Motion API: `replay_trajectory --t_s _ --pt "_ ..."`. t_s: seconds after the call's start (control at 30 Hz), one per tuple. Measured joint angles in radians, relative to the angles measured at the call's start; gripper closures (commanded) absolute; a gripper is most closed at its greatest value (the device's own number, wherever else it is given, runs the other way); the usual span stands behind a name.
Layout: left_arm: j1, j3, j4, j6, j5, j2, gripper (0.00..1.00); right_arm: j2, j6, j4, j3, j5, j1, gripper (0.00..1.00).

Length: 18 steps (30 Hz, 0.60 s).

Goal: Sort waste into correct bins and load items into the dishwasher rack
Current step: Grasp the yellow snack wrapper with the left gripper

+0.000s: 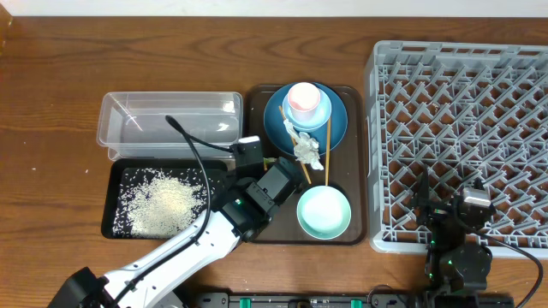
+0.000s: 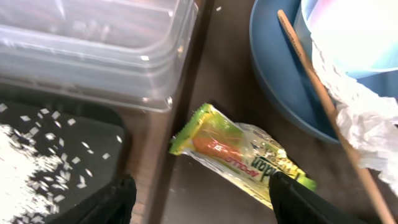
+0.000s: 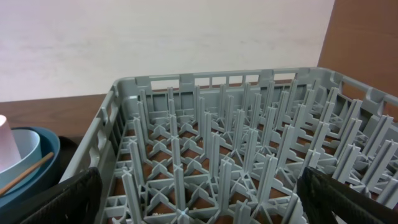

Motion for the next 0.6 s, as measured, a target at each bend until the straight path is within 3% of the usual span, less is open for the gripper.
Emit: replay_trajectory --t_s 0.27,0.43,0.6 --pt "0.0 0.0 0.106 -0.166 0.07 0.136 0.28 0.0 0.0 0.0 0.0 0.0 0.0 0.01" --pt "0.0 -0.001 0.145 -0.201 0.094 0.18 0.35 0.0 0.0 0.0 0.0 0.0 0.0 0.01" --pt "0.0 -0.001 0.17 -0.221 0.103 0.208 0.36 0.0 0.0 0.0 0.0 0.0 0.0 0.01"
